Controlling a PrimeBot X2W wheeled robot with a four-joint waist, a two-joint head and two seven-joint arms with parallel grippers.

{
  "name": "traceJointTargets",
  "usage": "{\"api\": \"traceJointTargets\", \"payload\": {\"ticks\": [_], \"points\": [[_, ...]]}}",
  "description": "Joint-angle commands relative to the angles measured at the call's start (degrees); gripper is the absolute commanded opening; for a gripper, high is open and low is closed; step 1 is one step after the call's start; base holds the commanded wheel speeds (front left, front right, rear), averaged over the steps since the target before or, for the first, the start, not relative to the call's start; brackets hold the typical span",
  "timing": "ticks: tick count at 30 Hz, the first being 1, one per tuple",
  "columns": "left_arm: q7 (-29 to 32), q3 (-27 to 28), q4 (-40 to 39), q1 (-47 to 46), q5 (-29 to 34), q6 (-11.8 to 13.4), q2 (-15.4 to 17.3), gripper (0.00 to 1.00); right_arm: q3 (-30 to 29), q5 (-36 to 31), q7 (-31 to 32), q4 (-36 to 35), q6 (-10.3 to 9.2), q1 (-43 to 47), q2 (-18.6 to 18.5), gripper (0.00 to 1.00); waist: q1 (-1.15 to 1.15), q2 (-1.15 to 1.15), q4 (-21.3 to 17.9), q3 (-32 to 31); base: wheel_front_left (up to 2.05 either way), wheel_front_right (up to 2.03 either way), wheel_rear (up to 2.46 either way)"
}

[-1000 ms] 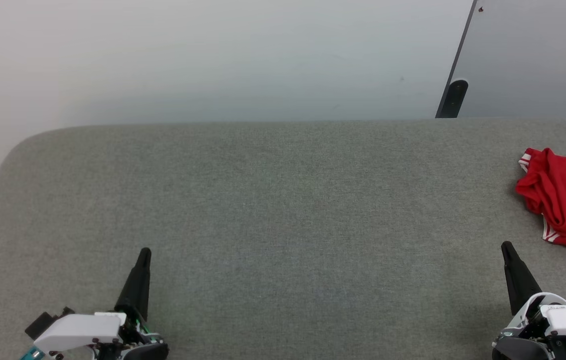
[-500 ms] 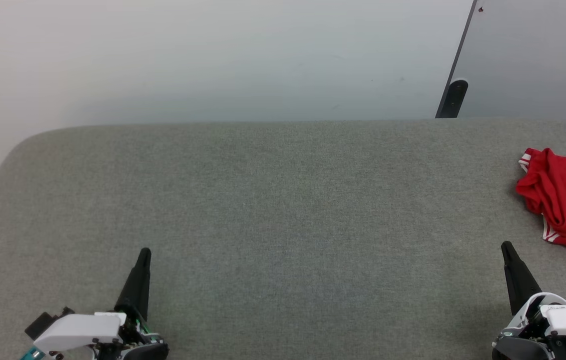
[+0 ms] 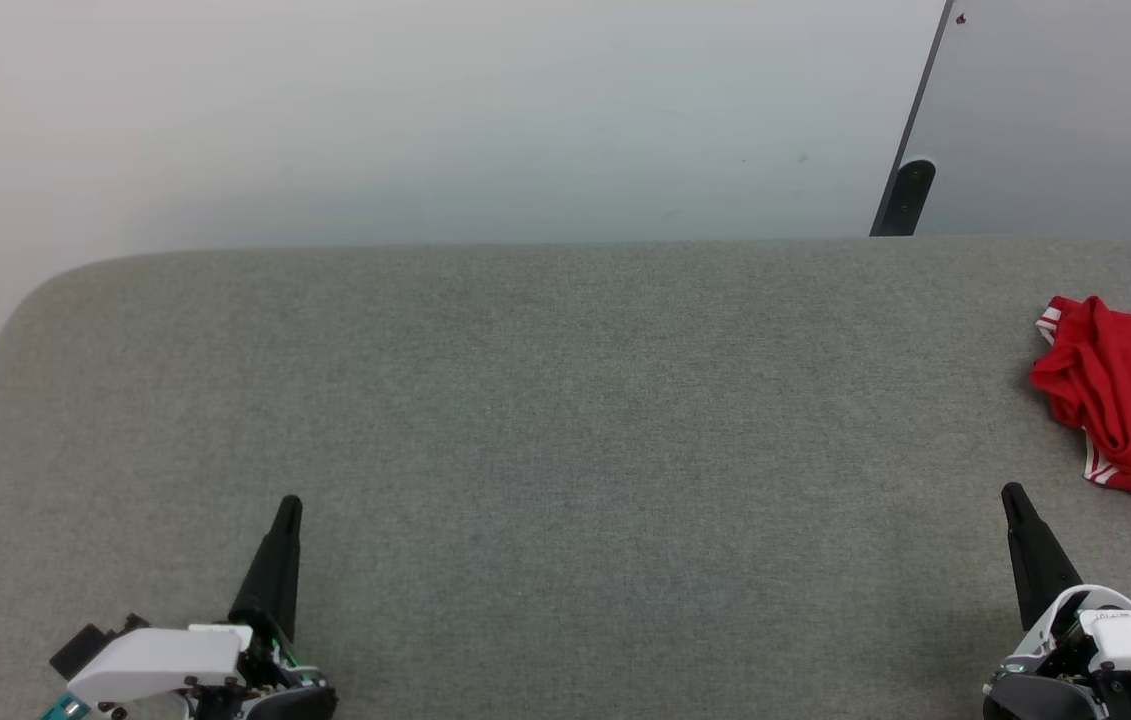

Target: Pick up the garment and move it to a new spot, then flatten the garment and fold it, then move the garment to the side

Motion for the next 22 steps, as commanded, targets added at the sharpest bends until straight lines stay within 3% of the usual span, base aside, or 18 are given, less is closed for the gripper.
{"api": "traceJointTargets", "payload": {"ticks": [1,22], "points": [[0.15,0.11,0.06,-0.48,-0.17,-0.22,-0.07,0.0,-0.04,0.22,0.14,0.01,-0.06,-0.2,0.13,0.0,0.0,0.0,0.0,0.0,0.0,0.0,0.0],[0.13,0.09,0.06,-0.48,-0.18,-0.22,-0.07,0.0,-0.03,0.23,0.13,0.01,-0.06,-0.2,0.13,0.0,0.0,0.0,0.0,0.0,0.0,0.0,0.0]]}}
